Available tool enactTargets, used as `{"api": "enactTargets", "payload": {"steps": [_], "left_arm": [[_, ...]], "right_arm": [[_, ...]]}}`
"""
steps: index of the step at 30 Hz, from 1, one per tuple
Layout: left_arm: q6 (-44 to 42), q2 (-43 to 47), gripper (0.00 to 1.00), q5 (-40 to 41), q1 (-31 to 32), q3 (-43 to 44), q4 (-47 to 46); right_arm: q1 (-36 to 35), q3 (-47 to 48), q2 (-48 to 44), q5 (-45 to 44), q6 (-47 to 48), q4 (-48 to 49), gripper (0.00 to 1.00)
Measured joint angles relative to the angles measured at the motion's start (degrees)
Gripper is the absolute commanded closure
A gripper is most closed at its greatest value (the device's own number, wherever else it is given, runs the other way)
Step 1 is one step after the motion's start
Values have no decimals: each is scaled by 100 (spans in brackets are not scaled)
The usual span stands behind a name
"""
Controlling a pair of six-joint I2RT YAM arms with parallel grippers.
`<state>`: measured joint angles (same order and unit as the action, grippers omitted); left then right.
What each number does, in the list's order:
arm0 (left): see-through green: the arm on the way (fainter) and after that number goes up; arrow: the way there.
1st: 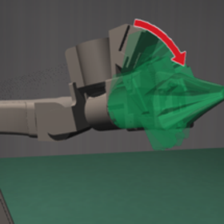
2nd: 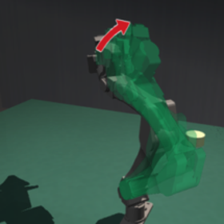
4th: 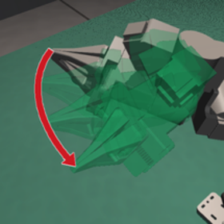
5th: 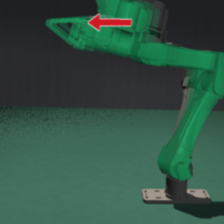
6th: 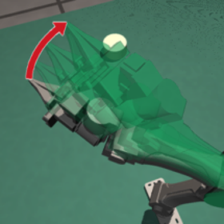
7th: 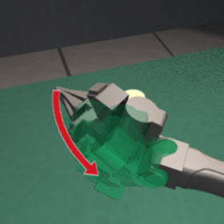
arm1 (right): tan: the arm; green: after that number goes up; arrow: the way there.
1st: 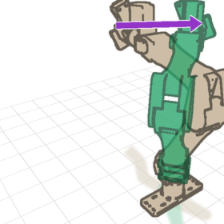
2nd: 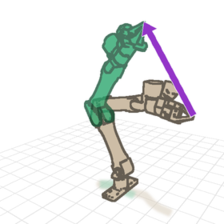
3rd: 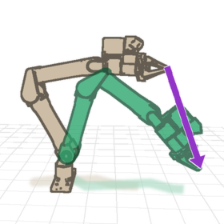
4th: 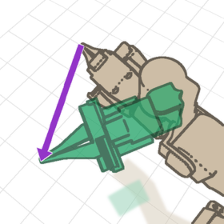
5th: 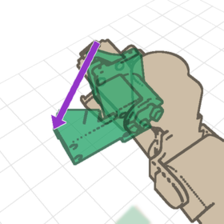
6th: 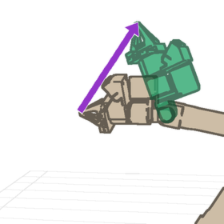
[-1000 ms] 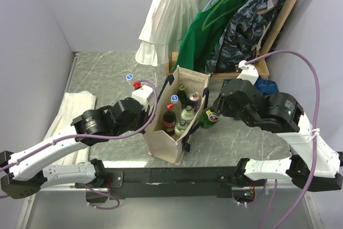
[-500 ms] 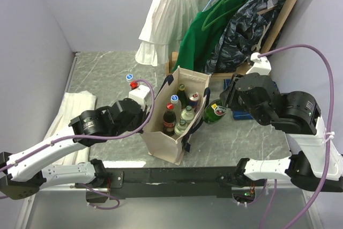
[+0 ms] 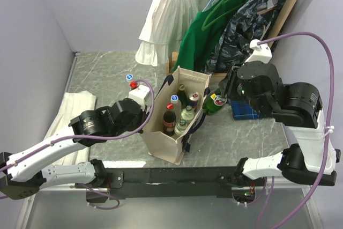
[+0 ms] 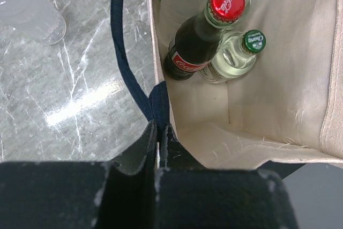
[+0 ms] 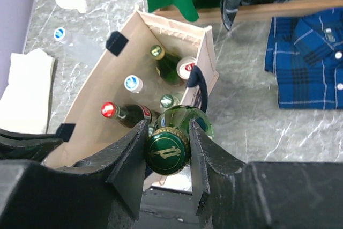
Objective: Place the beverage into the canvas bag
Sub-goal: Place the drink in the canvas bag.
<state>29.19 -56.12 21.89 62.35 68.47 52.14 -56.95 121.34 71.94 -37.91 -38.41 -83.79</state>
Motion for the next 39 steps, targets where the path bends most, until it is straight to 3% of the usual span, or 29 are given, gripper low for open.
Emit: {"api": "enactTargets", "payload": {"steps": [16, 39], "left_arm": [[0, 17, 99, -17, 0, -68, -140], [2, 94, 99, -68, 0, -125, -186]], "right_arm": [[0, 243, 254, 328, 634, 66, 100], [0, 219, 391, 1567, 1311, 1040, 100]]}}
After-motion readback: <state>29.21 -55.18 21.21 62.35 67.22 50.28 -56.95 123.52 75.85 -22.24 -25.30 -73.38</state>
